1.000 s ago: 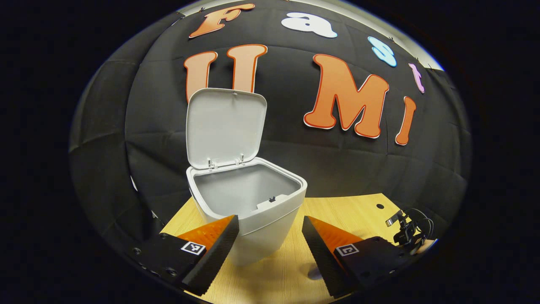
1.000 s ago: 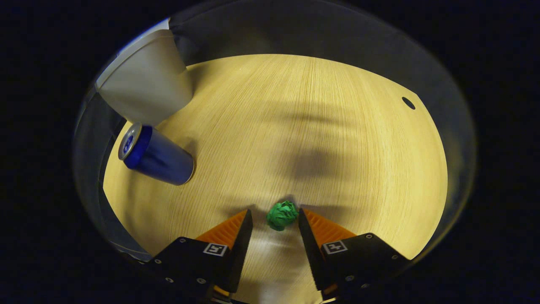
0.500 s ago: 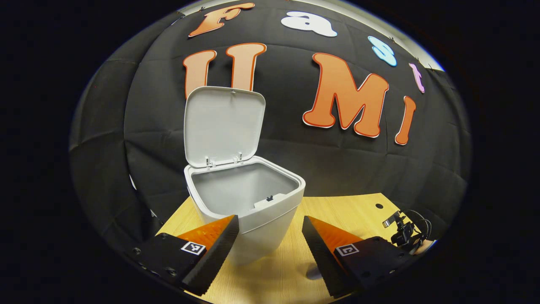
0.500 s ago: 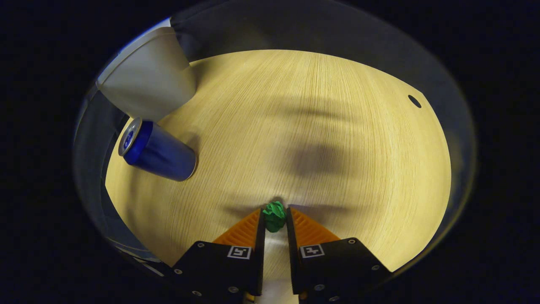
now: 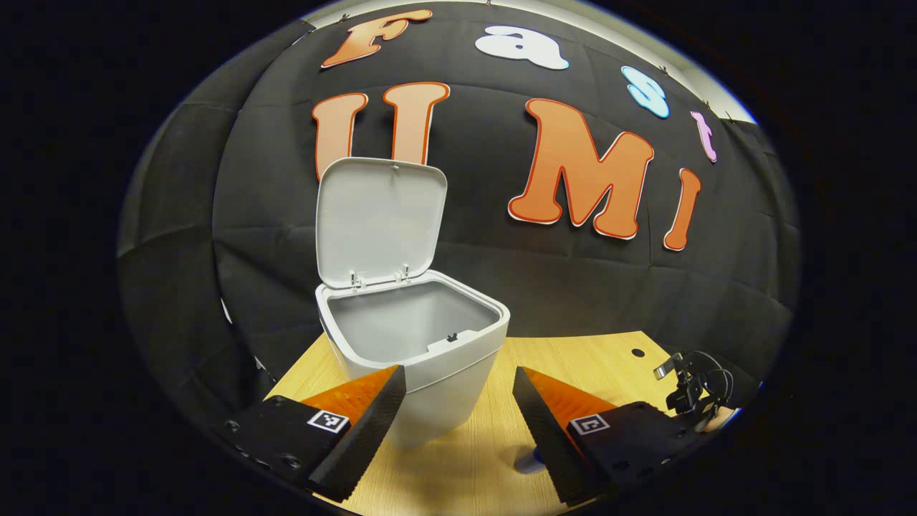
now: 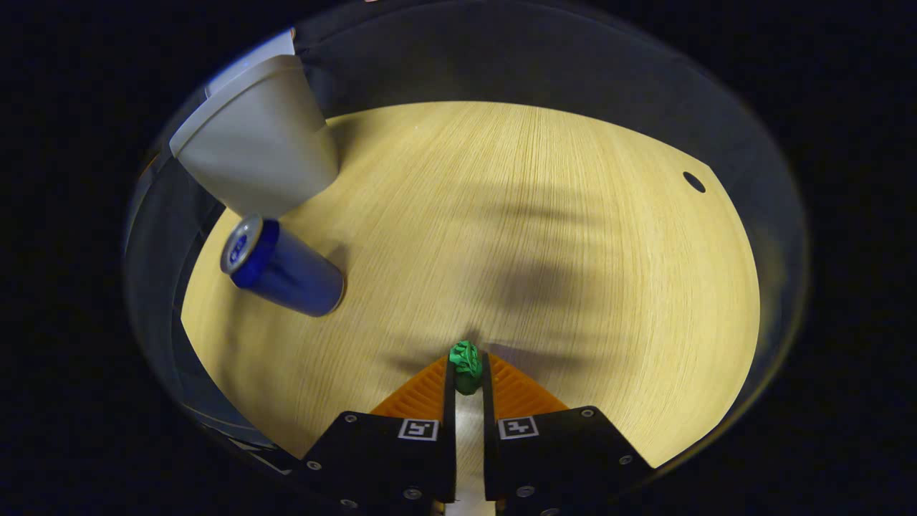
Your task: Press the lid of the desktop garbage bin to open it, pick up the crumpled paper on the desktop and throw it into the bin, then pick up the pop can on the desktop and drop it into the bin, and finally close the garbage bin lid.
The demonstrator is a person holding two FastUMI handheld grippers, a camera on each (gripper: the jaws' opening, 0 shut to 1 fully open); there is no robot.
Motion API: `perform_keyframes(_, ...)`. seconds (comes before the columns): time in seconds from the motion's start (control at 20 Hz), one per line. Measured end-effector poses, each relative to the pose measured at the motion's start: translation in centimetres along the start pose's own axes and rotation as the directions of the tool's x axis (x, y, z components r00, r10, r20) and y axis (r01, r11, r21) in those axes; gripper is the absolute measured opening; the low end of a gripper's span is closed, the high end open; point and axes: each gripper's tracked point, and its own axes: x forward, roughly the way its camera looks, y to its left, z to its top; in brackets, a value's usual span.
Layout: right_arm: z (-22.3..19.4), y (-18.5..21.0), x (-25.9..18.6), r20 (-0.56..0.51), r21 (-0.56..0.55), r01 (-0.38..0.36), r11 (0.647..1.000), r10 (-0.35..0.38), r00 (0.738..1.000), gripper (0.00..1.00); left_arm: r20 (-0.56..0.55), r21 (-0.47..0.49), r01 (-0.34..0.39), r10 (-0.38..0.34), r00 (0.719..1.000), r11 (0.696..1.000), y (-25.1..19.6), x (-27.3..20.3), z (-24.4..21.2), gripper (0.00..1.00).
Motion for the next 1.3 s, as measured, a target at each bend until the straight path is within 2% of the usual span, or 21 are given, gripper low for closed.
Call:
perform_keyframes(0.2,3.7,-0.1,-4.0,0.112,0.008,0.0,1.0,-0.001,0.994,0.15,0.016,-0.004,0.012,-0.012,1.0,1.0,-0.5,-1.0,0.5,0.96)
perform_keyframes(0.4,8.5,1.0,-8.1,0.249,-0.024,0.018,1.0,-0.012,0.968,0.14,0.035,-0.008,0.016,-0.016,0.999,1.0,-0.7,-2.0,1.2,0.96)
perform_keyframes(0.55,13.4,1.5,-12.5,0.362,-0.052,0.02,0.998,0.0,0.932,0.14,0.049,-0.015,0.019,-0.019,0.999,1.0,-0.7,-2.8,1.7,0.95)
perform_keyframes(0.75,20.1,4.1,-18.2,0.495,-0.107,0.01,0.994,0.044,0.868,0.14,0.072,-0.02,0.012,-0.011,0.997,1.0,0.1,-4.3,2.4,0.95)
perform_keyframes(1.05,28.3,12.0,-23.9,0.606,-0.231,-0.02,0.973,0.16,0.779,0.14,0.086,-0.052,-0.019,0.024,0.996,0.998,2.7,-6.5,2.4,0.96)
perform_keyframes(1.2,30.8,16.1,-24.7,0.619,-0.303,-0.038,0.952,0.227,0.752,0.14,0.081,-0.068,-0.04,0.046,0.996,0.997,4.5,-7.4,1.8,0.96)
perform_keyframes(1.3,32.3,19.1,-24.1,0.61,-0.337,-0.055,0.94,0.262,0.748,0.14,0.077,-0.081,-0.046,0.052,0.996,0.996,5.5,-8.0,1.6,0.95)
